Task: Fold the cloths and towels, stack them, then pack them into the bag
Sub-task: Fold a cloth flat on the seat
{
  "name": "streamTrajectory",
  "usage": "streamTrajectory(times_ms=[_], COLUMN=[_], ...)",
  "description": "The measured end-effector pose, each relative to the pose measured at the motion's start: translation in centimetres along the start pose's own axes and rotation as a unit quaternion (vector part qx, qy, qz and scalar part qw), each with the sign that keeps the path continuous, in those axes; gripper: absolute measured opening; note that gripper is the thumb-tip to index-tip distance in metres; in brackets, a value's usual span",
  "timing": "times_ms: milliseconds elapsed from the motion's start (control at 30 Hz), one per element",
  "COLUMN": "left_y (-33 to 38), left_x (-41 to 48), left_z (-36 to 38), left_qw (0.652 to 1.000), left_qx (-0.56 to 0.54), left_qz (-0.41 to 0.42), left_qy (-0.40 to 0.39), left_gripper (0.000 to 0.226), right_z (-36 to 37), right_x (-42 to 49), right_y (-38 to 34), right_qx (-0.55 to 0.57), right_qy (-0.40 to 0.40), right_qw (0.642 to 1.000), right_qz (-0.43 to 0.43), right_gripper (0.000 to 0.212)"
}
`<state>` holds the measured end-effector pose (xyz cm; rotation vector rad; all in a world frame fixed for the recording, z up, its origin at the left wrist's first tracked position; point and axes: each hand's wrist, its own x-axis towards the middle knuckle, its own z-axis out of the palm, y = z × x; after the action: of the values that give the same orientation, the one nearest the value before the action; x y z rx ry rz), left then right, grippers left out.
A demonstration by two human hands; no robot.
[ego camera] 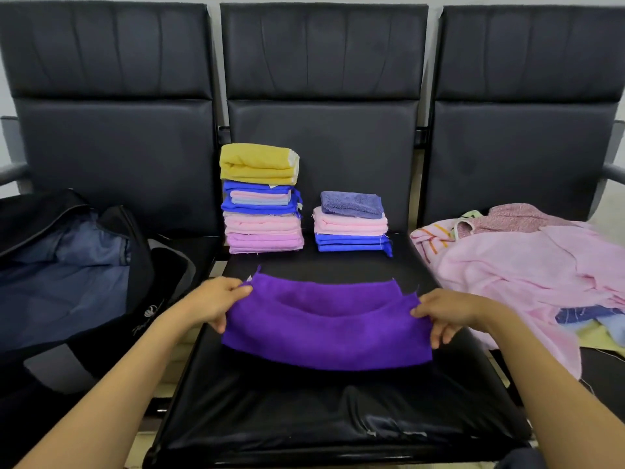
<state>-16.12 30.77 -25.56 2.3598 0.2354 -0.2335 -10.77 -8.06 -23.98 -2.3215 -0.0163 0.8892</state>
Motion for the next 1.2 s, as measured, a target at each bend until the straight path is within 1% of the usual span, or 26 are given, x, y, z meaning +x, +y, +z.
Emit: streamTrajectory(times_ms=[67, 167, 267, 367, 433, 500, 533, 600, 667, 700, 767, 800, 833, 900, 967, 1000, 1067, 1100, 1133, 1200], left_y=[-0.1, -0.3, -0.4, -0.2, -0.2, -0.5, -0.8, -1.2, -1.6, -1.8, -1.7, -1.7, -1.6, -1.2, -0.8, -0.8, -0.9, -1.0, -1.0, -0.4], left_x=[0.2, 0.9, 2.1, 3.4, 4.3, 5.0, 5.2, 5.3, 5.7, 5.9, 5.9, 5.9, 5.9, 5.7, 5.5, 5.5, 5.4, 5.2, 5.2, 5.1], left_z=[0.9, 1.8, 1.8, 1.6, 2.0, 2.7, 3.1, 3.6, 3.7, 3.8, 4.0, 4.2, 4.5, 4.8, 5.0, 4.9, 4.8, 4.6, 4.5, 4.2], left_qw=[0.998, 0.996, 0.998, 0.996, 0.992, 0.991, 0.991, 0.987, 0.981, 0.978, 0.975, 0.972, 0.969, 0.969, 0.978, 0.982, 0.988, 0.99, 0.991, 0.992], left_qx=[0.026, 0.054, 0.049, 0.012, -0.007, -0.02, -0.012, 0.042, 0.11, 0.132, 0.159, 0.174, 0.193, 0.197, 0.148, 0.111, 0.049, 0.035, 0.033, 0.03], left_qz=[-0.03, -0.048, -0.044, -0.021, -0.026, -0.063, -0.088, -0.126, -0.129, -0.131, -0.142, -0.148, -0.154, -0.144, -0.127, -0.117, -0.079, -0.051, -0.028, 0.002], left_qy=[-0.041, -0.045, 0.009, 0.09, 0.126, 0.118, 0.102, 0.085, 0.095, 0.091, 0.061, 0.046, 0.035, 0.043, 0.078, 0.098, 0.123, 0.124, 0.124, 0.121], left_gripper=[0.033, 0.031, 0.031, 0.033, 0.03, 0.028, 0.033, 0.051, 0.062, 0.063, 0.057, 0.054, 0.052, 0.046, 0.038, 0.038, 0.049, 0.055, 0.057, 0.042], right_z=[0.1, 0.3, 0.5, 0.3, 0.1, 0.1, 0.3, 0.8, 1.0, 1.1, 1.4, 1.7, 2.1, 3.2, 4.4, 4.9, 5.6, 5.7, 5.6, 5.4], right_x=[0.1, 0.7, 1.8, 3.5, 4.7, 5.8, 6.3, 6.9, 7.2, 7.2, 7.1, 6.9, 6.7, 6.3, 6.2, 6.4, 6.9, 6.9, 6.9, 6.8], right_y=[0.4, 0.8, 1.2, 1.3, 1.3, 1.2, 1.1, 1.0, 0.8, 0.6, 0.0, -0.5, -1.0, -1.6, -1.7, -1.6, -1.6, -1.8, -2.0, -2.3], right_qx=[-0.024, -0.059, -0.036, 0.008, 0.015, -0.012, -0.026, -0.042, -0.081, -0.112, -0.165, -0.182, -0.195, -0.211, -0.246, -0.271, -0.29, -0.275, -0.251, -0.208], right_qy=[-0.016, -0.01, 0.018, 0.084, 0.129, 0.151, 0.155, 0.157, 0.178, 0.199, 0.232, 0.227, 0.205, 0.124, 0.04, 0.019, 0.014, 0.018, 0.02, 0.024], right_qw=[1.0, 0.998, 0.999, 0.996, 0.991, 0.988, 0.988, 0.987, 0.981, 0.973, 0.957, 0.954, 0.954, 0.961, 0.959, 0.954, 0.948, 0.952, 0.959, 0.968], right_qz=[0.007, 0.014, 0.01, -0.002, -0.008, -0.007, -0.005, -0.001, -0.008, -0.016, -0.047, -0.07, -0.096, -0.132, -0.136, -0.131, -0.129, -0.13, -0.131, -0.135], right_gripper=[0.017, 0.017, 0.02, 0.024, 0.028, 0.025, 0.023, 0.024, 0.033, 0.034, 0.029, 0.024, 0.019, 0.011, 0.023, 0.029, 0.037, 0.038, 0.037, 0.033])
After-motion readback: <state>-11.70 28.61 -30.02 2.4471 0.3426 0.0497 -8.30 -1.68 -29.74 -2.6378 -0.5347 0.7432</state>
